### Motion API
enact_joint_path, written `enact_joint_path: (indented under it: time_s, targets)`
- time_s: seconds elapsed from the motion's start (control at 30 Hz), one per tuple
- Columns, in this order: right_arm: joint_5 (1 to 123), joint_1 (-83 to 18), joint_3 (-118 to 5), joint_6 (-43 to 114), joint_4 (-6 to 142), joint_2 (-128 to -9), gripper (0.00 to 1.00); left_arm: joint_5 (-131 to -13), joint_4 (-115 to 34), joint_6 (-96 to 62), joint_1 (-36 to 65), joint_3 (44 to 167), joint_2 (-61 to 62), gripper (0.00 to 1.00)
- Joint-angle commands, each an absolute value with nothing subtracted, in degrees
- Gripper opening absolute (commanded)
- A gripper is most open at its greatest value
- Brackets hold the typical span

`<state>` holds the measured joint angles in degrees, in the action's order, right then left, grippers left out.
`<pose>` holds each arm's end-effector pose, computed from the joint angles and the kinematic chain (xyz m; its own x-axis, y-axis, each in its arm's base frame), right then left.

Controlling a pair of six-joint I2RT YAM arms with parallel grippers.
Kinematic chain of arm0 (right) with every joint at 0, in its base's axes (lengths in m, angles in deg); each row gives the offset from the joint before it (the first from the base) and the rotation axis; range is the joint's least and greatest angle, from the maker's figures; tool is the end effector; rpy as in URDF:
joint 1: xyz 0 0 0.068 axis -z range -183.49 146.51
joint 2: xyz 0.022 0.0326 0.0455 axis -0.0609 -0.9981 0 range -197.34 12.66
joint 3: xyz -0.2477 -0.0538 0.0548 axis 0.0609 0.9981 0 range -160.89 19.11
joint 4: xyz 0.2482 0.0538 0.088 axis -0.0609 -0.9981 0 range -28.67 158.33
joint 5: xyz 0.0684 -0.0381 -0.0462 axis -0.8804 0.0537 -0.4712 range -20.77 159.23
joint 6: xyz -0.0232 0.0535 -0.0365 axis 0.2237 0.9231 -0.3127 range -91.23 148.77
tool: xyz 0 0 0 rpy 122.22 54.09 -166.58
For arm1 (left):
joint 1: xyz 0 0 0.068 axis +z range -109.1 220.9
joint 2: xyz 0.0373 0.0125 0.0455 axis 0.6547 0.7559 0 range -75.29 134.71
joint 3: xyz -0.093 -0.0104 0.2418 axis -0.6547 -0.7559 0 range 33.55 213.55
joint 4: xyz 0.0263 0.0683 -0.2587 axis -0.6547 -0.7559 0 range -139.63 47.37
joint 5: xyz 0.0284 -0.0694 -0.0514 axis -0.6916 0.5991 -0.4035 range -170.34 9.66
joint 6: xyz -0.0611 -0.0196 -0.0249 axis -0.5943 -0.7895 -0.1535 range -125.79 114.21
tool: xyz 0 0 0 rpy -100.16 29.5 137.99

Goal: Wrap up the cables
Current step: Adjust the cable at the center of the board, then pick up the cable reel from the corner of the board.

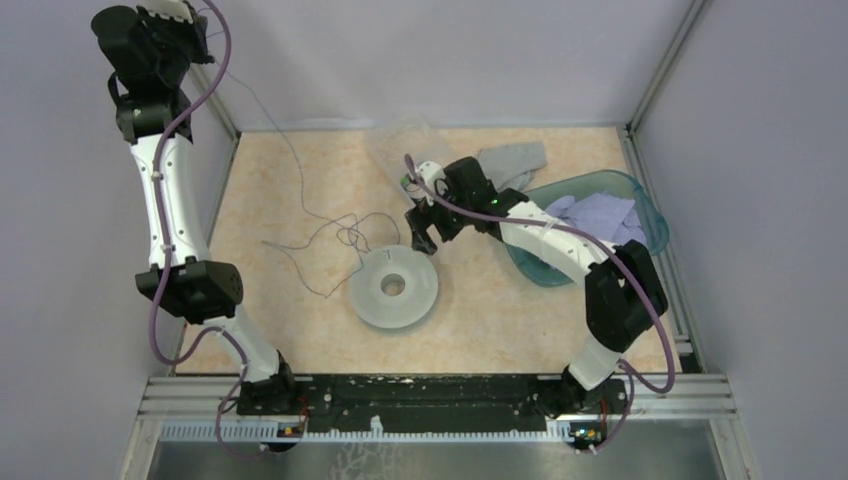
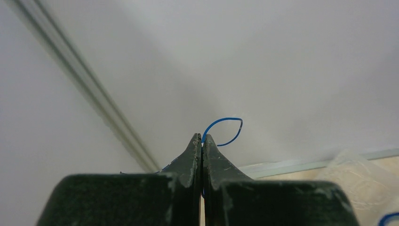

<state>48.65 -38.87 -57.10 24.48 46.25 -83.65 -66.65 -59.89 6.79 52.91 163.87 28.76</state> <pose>0.3139 0.2469 0.2468 -0.4896 -0.4335 -0.7565 -0.7932 0.5817 0.1801 0.4011 0.0720 0.5418 0.1554 0.2495 -0.9558 -0.0076 0.9679 0.2514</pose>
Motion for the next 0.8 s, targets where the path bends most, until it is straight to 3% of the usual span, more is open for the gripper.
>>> enact_joint_path:
  time_s: [0.0,0.27,0.77]
  targets:
    - [54.26,-45.57,-52.92,21.51,49.68,-79.53,0.96,-53.96,-60.53,1.28,52.07,162.20,26.93,0.00]
    - [66.33,-52.51,-52.10,19.63,51.03,-81.58,0.98,-47.41,-58.62,-0.21,50.55,152.48,23.10,0.00]
    - [69.42,-56.18,-55.70,19.50,50.41,-91.30,0.97,-47.20,-58.29,6.52,43.47,142.68,17.50,0.00]
